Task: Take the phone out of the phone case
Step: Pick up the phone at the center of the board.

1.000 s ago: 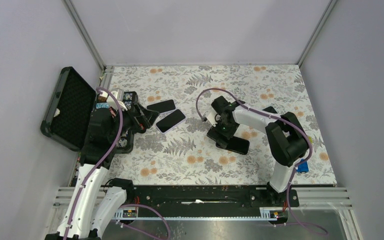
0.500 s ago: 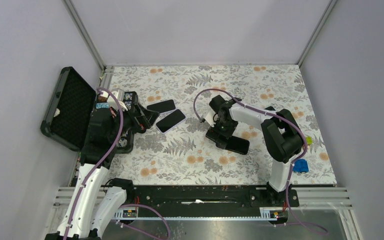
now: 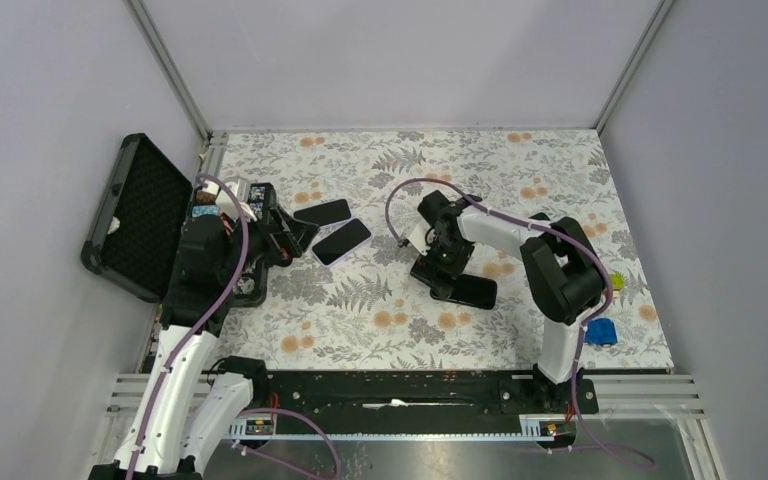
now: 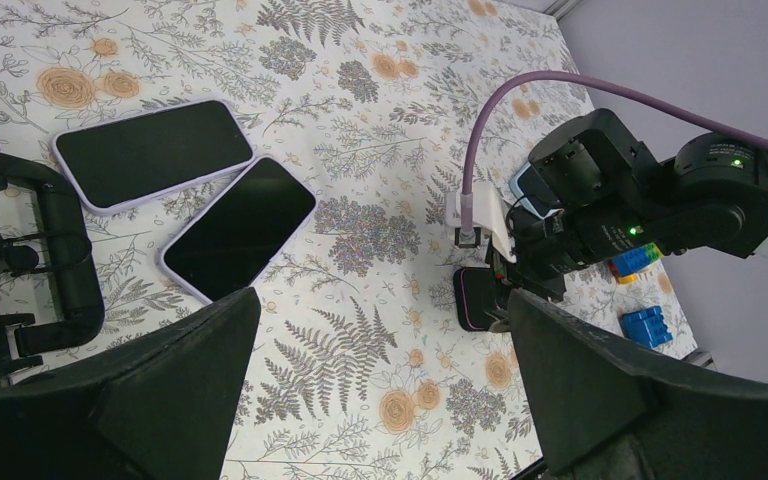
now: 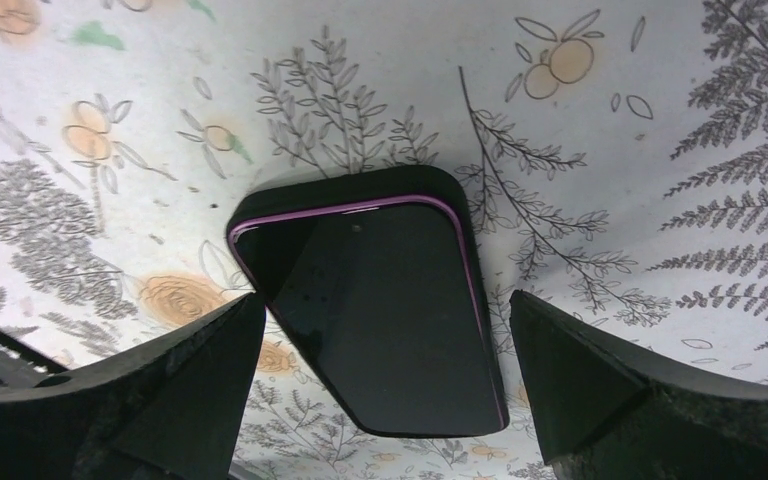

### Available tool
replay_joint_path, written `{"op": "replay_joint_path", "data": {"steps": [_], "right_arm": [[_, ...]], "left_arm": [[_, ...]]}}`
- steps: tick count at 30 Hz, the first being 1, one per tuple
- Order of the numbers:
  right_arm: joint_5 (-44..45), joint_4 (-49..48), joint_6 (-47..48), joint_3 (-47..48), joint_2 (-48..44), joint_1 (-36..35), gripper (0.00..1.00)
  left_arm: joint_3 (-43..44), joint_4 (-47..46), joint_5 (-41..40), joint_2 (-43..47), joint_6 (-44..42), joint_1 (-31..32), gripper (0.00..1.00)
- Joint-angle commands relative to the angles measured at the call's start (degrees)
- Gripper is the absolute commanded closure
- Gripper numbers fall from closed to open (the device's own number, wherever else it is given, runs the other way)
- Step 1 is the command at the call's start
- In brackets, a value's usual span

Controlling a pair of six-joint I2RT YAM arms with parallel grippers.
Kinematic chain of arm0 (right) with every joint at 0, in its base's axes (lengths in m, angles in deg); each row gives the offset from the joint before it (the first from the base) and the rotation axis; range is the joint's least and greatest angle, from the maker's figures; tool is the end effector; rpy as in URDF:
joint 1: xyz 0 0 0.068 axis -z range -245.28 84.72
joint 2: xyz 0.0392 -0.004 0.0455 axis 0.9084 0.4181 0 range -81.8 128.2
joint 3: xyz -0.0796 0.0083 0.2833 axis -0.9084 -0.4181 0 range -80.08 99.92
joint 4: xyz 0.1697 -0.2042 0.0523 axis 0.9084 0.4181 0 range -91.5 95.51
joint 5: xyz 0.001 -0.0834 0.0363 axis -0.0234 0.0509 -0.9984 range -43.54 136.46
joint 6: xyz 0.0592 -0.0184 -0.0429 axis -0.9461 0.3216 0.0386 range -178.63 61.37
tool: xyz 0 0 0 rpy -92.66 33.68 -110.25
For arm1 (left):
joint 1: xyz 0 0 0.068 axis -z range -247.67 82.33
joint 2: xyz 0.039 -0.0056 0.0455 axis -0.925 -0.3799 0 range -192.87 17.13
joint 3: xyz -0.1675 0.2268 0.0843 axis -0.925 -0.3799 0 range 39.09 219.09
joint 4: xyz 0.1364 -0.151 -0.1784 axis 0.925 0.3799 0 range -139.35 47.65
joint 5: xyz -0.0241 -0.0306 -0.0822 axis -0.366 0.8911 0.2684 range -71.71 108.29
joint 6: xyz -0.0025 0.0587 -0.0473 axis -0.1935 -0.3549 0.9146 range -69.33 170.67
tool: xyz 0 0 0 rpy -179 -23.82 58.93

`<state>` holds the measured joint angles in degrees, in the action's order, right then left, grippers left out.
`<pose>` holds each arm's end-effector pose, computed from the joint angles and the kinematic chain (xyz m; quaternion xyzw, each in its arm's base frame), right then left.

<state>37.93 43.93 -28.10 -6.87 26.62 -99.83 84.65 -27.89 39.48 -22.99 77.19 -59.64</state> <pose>0.3040 0.2206 0.1521 -0.5396 0.8347 0.0770 0.0788 0.1724 -0.0475 0.3449 -0.0170 0.7926 -0.3159 0.5212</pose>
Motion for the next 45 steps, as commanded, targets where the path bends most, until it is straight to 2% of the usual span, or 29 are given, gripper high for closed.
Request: {"op": "replay_joint_path", "data": {"steps": [1,12,19,26,29,36,40,43,45], "right_arm": [[4.9,-2.2,-0.7,-2.1,-1.0,-0.9,0.02],[4.1,-5.2,0.4,-6.0,-2.2,-1.8,0.02],[-2.2,-5.0,6.2,-8.9,-5.1,-1.8,0.02],[6.6,-6.5,5.0,-7.9,-2.1,-1.9,0.03],[10.4,-9.1,4.5,-9.0,-1.7,-2.0,0.08],[16.0,-16.2,1.8,-11.1,-4.5,-2.4,0.29],[13.7,-21.7,-1.1,-12.9,-9.3,-2.5,0.40],[11.2,-27.4,-5.0,-14.9,-13.4,-2.5,0.45],[13.0,-29.1,-7.2,-15.6,-15.7,-3.1,0.48]], "left_arm": [[0.5,-1.0,0.3,0.3,-1.2,0.1,0.01],[0.4,-1.0,0.5,0.1,-1.2,0.1,0.01],[0.5,-0.9,0.4,0.0,-1.2,0.2,0.01],[0.6,-0.6,0.0,0.0,-1.3,0.1,0.01],[0.6,-0.6,0.0,0.0,-1.3,0.1,0.01],[0.5,-0.6,-1.0,-0.3,-0.5,0.1,0.01],[0.4,-0.7,-1.0,-0.6,1.5,0.1,0.01],[-0.3,-1.3,-0.5,-1.1,4.0,0.1,0.01],[-1.8,-2.6,-0.2,-1.4,6.5,0.2,0.01]]}}
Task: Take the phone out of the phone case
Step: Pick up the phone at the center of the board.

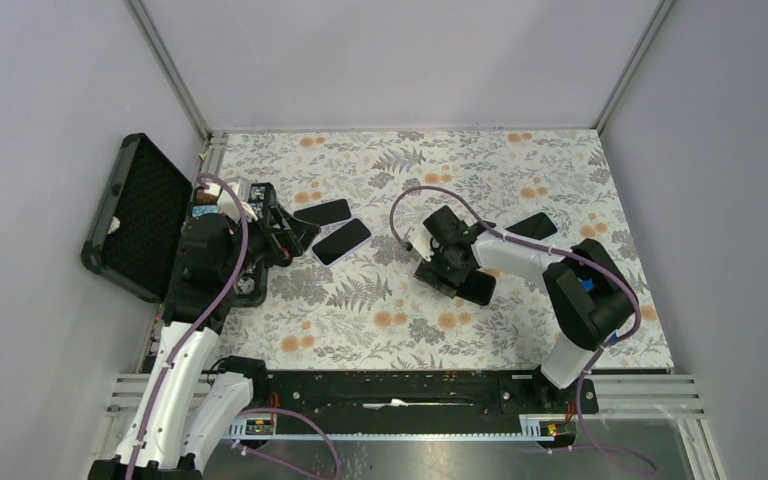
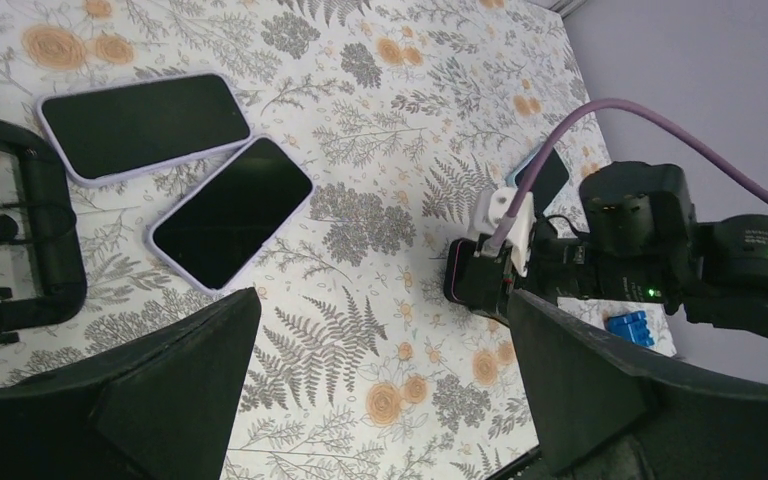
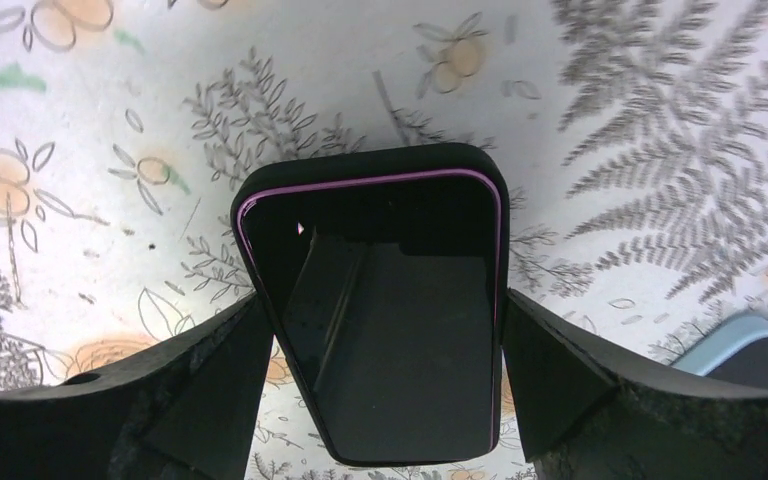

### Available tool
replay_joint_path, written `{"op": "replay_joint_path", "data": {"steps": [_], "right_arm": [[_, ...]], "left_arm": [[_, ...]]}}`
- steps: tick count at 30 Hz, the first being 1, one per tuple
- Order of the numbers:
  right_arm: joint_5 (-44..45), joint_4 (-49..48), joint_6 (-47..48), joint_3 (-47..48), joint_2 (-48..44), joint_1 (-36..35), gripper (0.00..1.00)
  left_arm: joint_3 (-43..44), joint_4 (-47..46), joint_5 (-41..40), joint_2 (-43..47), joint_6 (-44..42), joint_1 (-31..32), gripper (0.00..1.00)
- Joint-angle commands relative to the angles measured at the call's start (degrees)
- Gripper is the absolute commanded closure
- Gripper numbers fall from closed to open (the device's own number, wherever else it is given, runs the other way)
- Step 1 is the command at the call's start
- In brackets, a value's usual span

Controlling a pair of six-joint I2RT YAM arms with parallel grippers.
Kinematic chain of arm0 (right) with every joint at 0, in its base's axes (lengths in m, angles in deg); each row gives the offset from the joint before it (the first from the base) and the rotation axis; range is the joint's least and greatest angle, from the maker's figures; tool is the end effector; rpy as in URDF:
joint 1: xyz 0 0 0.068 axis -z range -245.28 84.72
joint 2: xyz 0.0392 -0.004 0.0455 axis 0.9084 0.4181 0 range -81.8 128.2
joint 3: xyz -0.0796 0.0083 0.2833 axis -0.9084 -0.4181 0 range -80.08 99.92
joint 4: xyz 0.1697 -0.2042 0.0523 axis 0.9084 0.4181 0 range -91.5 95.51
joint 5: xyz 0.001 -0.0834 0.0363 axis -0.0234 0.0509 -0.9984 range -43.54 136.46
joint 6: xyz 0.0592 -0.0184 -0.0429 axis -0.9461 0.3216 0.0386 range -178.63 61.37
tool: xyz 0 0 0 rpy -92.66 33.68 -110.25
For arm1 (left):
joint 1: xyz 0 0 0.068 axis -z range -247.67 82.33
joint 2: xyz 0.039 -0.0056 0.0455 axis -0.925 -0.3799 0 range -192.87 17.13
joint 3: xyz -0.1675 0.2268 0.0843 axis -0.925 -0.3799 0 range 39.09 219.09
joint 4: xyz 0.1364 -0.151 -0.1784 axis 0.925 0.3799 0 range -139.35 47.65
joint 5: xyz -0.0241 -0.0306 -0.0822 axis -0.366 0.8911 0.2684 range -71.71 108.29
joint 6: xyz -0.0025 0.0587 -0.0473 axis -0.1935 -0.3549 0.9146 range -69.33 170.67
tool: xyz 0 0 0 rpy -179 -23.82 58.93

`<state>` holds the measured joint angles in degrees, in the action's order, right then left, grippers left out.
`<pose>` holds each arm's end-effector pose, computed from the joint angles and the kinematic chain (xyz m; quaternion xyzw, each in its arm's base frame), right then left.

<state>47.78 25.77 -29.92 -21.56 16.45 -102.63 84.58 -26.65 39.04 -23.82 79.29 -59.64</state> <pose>0.2785 0.2106 0.1534 -0.5321 0.8228 0.0038 0.1997 0.1751 -0.0474 0.3394 -0.0384 0.8026 -0.3199 0.5020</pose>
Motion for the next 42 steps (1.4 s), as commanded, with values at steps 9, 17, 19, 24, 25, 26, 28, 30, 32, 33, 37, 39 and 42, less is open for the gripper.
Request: {"op": "replay_joint_path", "data": {"steps": [9,17,19,24,25,26,28,30,32,33,37,39,42], "right_arm": [[-1.1,-16.9,-18.7,-2.2,-12.8,-0.3,0.50],[-10.5,-21.4,-26.6,-6.2,-17.1,-0.3,0.50],[-11.4,-23.1,-27.5,-8.1,-17.7,-0.3,0.50],[-13.1,-28.5,-28.4,-11.9,-18.5,-0.3,0.50],[-13.0,-29.4,-28.4,-12.5,-18.5,-0.2,0.50],[-12.9,-30.2,-28.4,-13.1,-18.6,-0.3,0.49],[-12.8,-32.4,-30.0,-14.8,-19.0,-0.2,0.46],[-13.4,-36.2,-30.8,-16.9,-19.8,-0.3,0.46],[-14.0,-39.4,-31.5,-18.7,-20.4,-0.3,0.46],[-14.2,-40.3,-31.8,-19.4,-20.6,-0.3,0.47],[-14.7,-42.5,-32.7,-20.5,-21.0,-0.3,0.48],[-14.8,-43.0,-32.8,-20.7,-20.9,-0.3,0.48],[-14.8,-43.7,-32.9,-20.7,-20.6,-0.2,0.48]], "left_arm": [[-12.2,-19.0,2.8,-5.5,20.7,6.0,0.04],[-13.4,-31.5,-3.8,-16.6,22.8,19.5,0.04],[-13.5,-35.3,-4.6,-20.6,22.0,21.8,0.06],[-12.4,-40.5,-9.3,-28.2,17.2,26.9,0.10],[-12.1,-41.1,-10.2,-29.2,16.6,27.6,0.11],[-11.6,-41.7,-10.9,-30.1,16.0,28.2,0.11],[-10.9,-43.2,-11.6,-32.5,15.2,29.2,0.11],[-10.2,-45.1,-11.4,-34.6,15.3,29.8,0.11],[-9.9,-47.8,-10.6,-36.8,15.8,30.0,0.11],[-9.8,-48.9,-10.4,-38.0,16.1,30.0,0.11],[-9.5,-53.5,-9.2,-42.3,17.3,30.1,0.14],[-9.2,-56.0,-8.6,-43.8,18.0,30.1,0.18],[-7.5,-56.3,-8.2,-46.2,19.0,30.1,0.27]]}}
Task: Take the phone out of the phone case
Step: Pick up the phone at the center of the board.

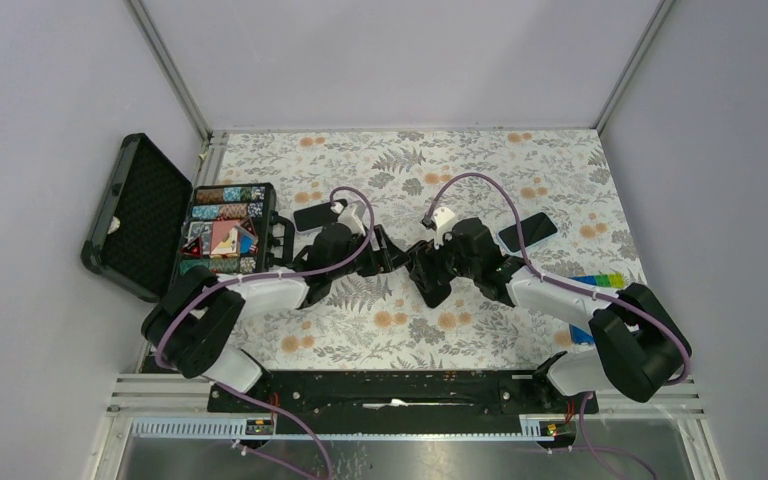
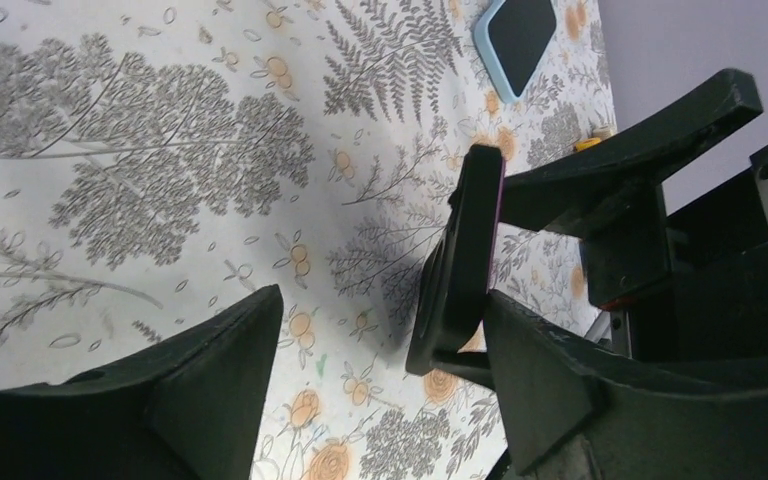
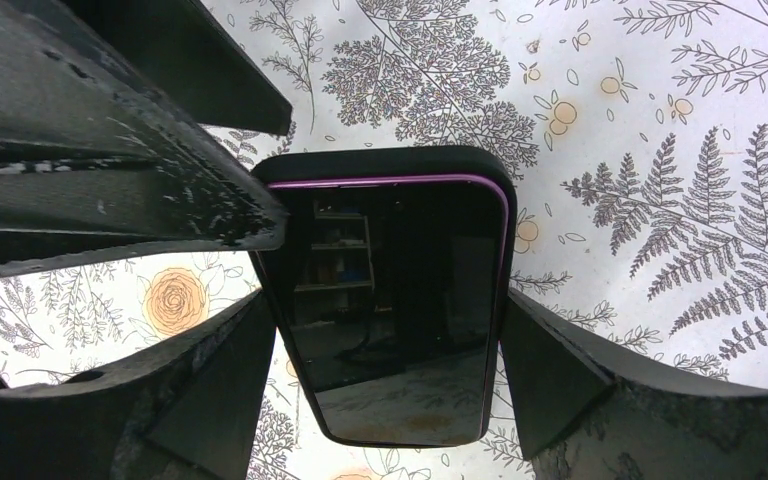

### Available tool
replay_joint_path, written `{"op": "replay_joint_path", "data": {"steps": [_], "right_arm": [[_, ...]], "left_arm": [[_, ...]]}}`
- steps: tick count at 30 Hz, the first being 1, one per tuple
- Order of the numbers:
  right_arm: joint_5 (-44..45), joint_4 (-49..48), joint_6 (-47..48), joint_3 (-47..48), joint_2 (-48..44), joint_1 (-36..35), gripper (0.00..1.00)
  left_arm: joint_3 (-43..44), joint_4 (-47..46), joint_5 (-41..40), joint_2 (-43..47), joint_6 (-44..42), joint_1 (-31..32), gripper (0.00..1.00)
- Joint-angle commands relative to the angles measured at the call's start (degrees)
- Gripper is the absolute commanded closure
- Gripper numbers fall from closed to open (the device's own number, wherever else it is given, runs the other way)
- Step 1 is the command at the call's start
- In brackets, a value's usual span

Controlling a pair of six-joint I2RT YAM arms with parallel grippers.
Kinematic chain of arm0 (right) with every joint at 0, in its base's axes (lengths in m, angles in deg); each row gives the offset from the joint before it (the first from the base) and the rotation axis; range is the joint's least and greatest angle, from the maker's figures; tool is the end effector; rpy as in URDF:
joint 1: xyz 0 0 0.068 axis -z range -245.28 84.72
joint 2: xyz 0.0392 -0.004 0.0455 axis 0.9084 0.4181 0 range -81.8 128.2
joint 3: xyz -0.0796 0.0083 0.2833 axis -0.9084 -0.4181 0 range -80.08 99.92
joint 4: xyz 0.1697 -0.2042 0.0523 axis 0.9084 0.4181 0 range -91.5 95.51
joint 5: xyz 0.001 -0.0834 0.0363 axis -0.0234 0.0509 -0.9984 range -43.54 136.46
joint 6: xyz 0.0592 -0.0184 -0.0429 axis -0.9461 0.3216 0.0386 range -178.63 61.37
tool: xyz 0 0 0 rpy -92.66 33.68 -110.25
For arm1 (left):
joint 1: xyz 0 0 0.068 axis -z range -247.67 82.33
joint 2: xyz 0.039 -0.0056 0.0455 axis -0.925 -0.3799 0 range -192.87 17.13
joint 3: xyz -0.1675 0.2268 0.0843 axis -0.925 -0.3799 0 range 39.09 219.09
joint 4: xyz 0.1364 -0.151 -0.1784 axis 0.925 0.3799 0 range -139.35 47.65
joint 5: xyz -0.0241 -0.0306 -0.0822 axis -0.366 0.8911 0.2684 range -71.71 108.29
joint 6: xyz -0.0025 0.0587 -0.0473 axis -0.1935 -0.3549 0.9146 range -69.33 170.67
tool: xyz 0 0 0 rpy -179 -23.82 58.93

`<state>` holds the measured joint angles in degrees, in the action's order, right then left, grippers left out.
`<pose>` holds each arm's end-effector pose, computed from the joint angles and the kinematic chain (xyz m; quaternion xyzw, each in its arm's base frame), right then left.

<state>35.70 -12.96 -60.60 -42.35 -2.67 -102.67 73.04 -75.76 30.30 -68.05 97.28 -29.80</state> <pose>0.2432 0.2007 0.2030 -0.3068 0.8068 0.2443 0.4418 0.2492 -0.2105 0.1803 -0.0077 0.8397 -0.4254 0.3374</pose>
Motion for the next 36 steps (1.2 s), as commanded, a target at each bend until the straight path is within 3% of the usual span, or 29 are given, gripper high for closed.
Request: {"op": "replay_joint_path", "data": {"steps": [1,5,7,11,16,20,23,25,27,29,30,36], "right_arm": [[-2.7,-5.1,-2.3,0.1,-1.2,-0.2,0.48],[-2.7,-5.7,-2.8,0.5,-0.2,-0.2,0.47],[-2.2,-5.9,-3.3,0.8,0.3,-0.2,0.47],[-0.9,-5.9,-4.8,2.3,1.6,-0.2,0.47],[-0.1,-5.1,-6.7,4.4,3.3,0.3,0.47],[-0.6,-5.4,-7.8,4.8,4.1,0.8,0.47],[-1.4,-6.4,-9.1,4.6,4.1,1.5,0.46],[-1.9,-7.0,-9.8,4.4,4.1,2.0,0.45],[-2.1,-6.8,-9.9,4.3,4.1,2.3,0.39],[-3.3,-5.3,-9.1,4.3,3.1,2.7,0.18],[-4.4,-4.5,-8.0,4.3,2.4,2.7,0.03],[-0.6,1.6,-6.4,4.6,-5.1,3.0,0.00]], "left_arm": [[4.6,-7.3,1.0,-2.8,1.4,0.3,0.31],[6.2,-8.8,3.7,-5.6,3.5,0.3,0.51],[6.5,-9.5,4.8,-6.4,4.7,0.4,0.57],[5.8,-9.6,5.9,-7.1,5.6,0.5,0.58],[3.4,-11.1,5.9,-6.3,6.2,0.5,0.50],[3.0,-12.9,6.2,-6.4,6.7,0.5,0.55],[3.4,-13.4,6.7,-7.0,6.4,0.5,0.72],[4.1,-13.0,7.1,-7.4,6.0,0.5,0.88],[4.8,-11.9,6.9,-7.5,5.1,0.5,1.00],[5.6,-10.7,6.6,-7.2,3.9,0.5,1.00],[6.0,-10.0,6.6,-6.7,2.9,0.5,1.00],[11.2,-0.1,6.8,-2.8,-5.4,0.2,1.00]]}}
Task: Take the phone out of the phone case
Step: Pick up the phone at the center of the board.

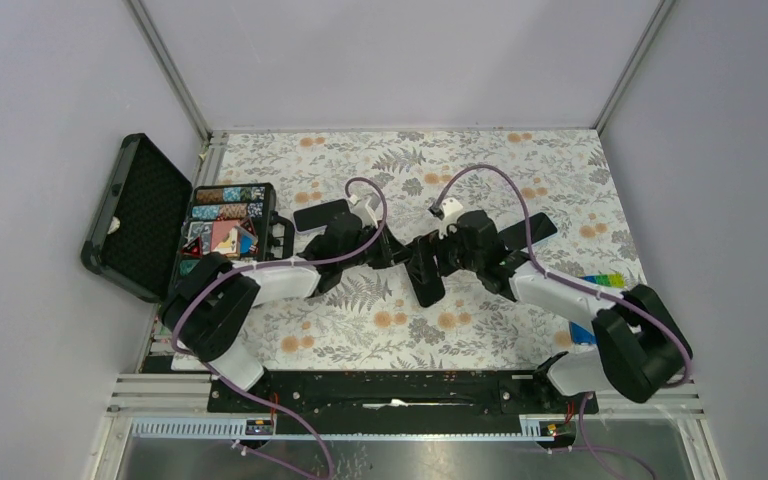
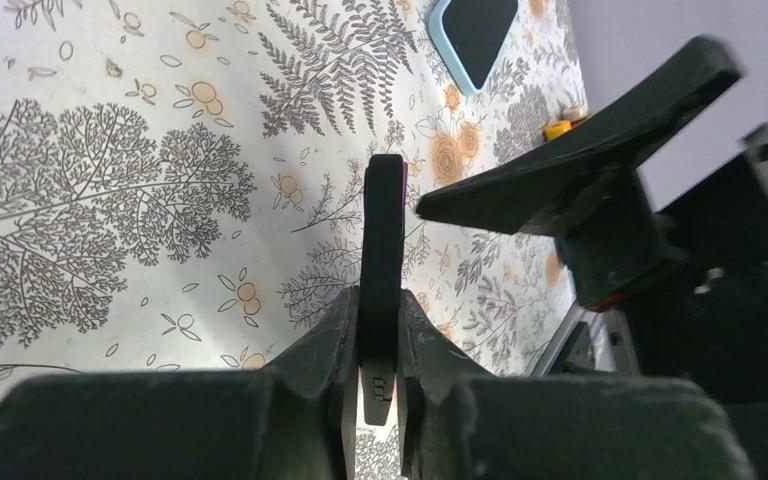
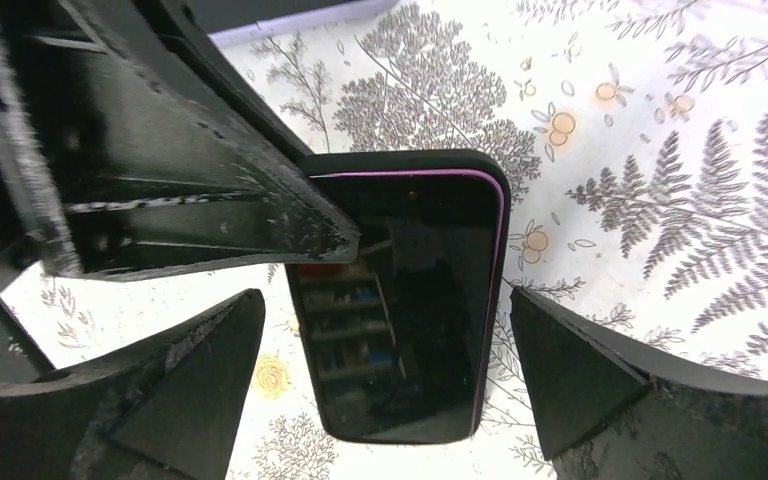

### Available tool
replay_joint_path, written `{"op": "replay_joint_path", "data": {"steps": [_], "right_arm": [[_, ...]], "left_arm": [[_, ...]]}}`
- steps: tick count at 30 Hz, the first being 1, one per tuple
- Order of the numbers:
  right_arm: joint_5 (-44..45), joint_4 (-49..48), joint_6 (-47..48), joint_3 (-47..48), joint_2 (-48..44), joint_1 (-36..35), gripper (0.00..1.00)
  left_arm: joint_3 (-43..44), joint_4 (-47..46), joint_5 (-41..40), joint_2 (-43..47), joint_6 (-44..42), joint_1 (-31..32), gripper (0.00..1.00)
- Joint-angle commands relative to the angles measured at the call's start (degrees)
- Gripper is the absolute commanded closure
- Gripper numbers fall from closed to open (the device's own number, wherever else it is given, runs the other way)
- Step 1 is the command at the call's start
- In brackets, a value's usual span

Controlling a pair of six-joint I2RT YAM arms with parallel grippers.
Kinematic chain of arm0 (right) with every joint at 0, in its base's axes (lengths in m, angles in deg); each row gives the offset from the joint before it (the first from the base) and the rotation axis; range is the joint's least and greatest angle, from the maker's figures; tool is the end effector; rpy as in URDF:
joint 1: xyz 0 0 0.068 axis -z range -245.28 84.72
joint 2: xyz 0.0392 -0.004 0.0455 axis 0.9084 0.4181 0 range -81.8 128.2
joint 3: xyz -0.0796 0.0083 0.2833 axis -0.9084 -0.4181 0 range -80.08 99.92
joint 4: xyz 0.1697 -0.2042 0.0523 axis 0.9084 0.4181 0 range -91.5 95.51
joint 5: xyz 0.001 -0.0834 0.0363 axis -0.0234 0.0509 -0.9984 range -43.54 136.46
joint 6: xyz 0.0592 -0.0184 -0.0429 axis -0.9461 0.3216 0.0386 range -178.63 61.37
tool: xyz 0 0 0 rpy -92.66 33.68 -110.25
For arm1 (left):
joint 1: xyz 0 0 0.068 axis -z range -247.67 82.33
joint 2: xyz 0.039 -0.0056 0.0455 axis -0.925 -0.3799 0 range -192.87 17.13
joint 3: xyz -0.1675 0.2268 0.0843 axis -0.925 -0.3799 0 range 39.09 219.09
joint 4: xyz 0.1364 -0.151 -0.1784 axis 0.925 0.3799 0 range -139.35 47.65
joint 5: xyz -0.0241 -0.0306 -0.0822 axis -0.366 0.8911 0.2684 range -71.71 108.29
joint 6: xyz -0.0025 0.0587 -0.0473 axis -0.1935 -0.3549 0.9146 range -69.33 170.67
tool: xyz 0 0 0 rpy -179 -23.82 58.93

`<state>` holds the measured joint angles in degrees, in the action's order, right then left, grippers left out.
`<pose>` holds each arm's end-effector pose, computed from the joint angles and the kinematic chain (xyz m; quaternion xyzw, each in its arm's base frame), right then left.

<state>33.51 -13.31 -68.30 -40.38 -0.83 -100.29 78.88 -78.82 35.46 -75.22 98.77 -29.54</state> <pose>0.2577 0.1978 0.2063 -0.2436 0.8248 0.2805 0.4263 0.2703 -0.2359 0.1807 0.0103 0.8290 -0.4635 0.3128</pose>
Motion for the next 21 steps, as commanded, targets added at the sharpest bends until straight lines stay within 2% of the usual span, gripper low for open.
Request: {"op": "replay_joint_path", "data": {"steps": [1,4,6,7,12,19,21], "right_arm": [[0.6,2.9,1.9,2.7,-8.6,0.8,0.00],[-1.5,8.1,1.0,4.3,-13.2,1.6,0.00],[-12.8,9.4,-1.6,5.1,-15.3,4.9,0.00],[-15.3,8.9,-4.2,4.9,-16.6,6.1,0.00],[-11.6,5.3,-12.7,1.7,-24.5,8.4,0.01],[-22.4,7.8,-11.9,2.1,-29.8,8.4,0.14],[-24.3,6.5,-13.7,0.5,-32.4,8.4,0.15]], "left_arm": [[6.3,4.3,2.6,5.1,-8.1,-0.5,1.00],[9.3,8.1,6.6,7.0,-10.6,-2.3,1.00],[10.9,9.5,11.7,8.4,-10.8,-4.2,1.00],[11.4,9.3,14.6,9.3,-10.7,-5.2,1.00],[15.0,14.8,21.9,16.2,-14.8,-6.7,1.00],[18.4,18.4,30.4,23.8,-18.6,-6.8,1.00],[20.0,18.6,31.9,24.8,-17.9,-6.8,1.00]]}}
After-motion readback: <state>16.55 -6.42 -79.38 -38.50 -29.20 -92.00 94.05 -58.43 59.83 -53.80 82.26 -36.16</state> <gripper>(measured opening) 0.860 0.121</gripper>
